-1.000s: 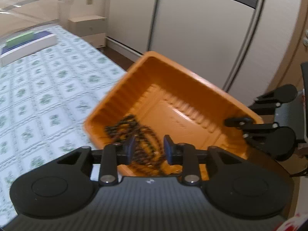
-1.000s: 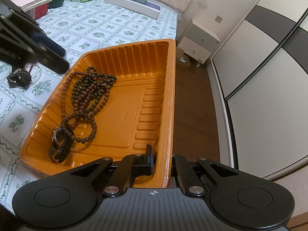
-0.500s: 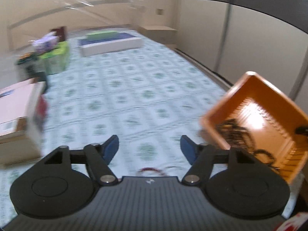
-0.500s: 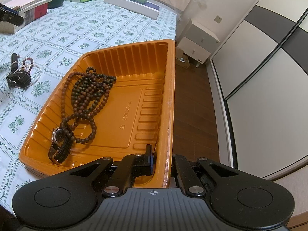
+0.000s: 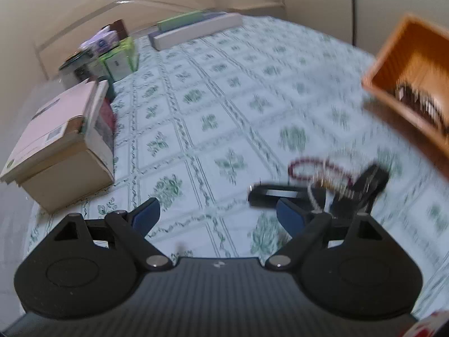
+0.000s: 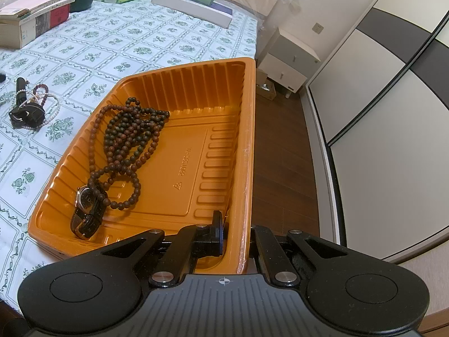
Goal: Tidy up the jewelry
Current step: 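Return the left gripper to the pile and grasp the black cylindrical case, then carry the black case with the left gripper over the tray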
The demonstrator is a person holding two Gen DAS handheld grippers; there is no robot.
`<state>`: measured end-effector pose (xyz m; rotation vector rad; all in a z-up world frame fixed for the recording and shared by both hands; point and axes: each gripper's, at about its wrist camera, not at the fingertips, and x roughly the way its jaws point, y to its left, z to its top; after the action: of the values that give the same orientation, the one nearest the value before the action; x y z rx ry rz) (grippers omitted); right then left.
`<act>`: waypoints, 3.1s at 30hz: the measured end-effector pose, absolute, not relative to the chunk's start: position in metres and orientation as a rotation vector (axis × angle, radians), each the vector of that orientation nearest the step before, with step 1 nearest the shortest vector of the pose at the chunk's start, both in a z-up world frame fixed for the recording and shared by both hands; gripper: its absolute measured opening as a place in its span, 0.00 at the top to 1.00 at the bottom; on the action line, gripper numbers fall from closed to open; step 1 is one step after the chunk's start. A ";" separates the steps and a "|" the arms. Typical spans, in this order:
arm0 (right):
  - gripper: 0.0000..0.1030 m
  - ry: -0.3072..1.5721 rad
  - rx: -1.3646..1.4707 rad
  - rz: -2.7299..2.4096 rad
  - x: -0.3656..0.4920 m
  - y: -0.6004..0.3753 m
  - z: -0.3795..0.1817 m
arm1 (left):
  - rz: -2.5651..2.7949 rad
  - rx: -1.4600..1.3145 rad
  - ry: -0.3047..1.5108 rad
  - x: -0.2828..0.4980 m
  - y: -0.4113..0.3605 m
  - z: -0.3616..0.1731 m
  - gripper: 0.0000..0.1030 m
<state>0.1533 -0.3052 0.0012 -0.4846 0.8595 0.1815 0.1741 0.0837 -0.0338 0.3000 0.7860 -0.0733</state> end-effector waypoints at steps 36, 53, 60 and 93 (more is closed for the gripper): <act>0.97 0.864 -0.479 0.178 0.156 -0.308 -0.002 | -0.183 0.045 0.800 0.186 0.065 -0.066 0.29; 0.97 0.865 -0.477 0.179 0.156 -0.308 -0.001 | -0.205 0.086 0.751 0.146 0.064 -0.034 0.29; 0.97 0.865 -0.477 0.179 0.155 -0.308 -0.001 | -0.288 0.088 0.743 0.146 0.023 -0.024 0.29; 0.97 0.862 -0.457 0.188 0.155 -0.311 -0.001 | -0.695 0.150 0.702 0.163 -0.144 -0.003 0.29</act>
<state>0.1547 -0.3107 -0.0009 -0.4570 0.8621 0.1881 0.1631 -0.1436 -0.0035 0.1501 0.7020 -0.6946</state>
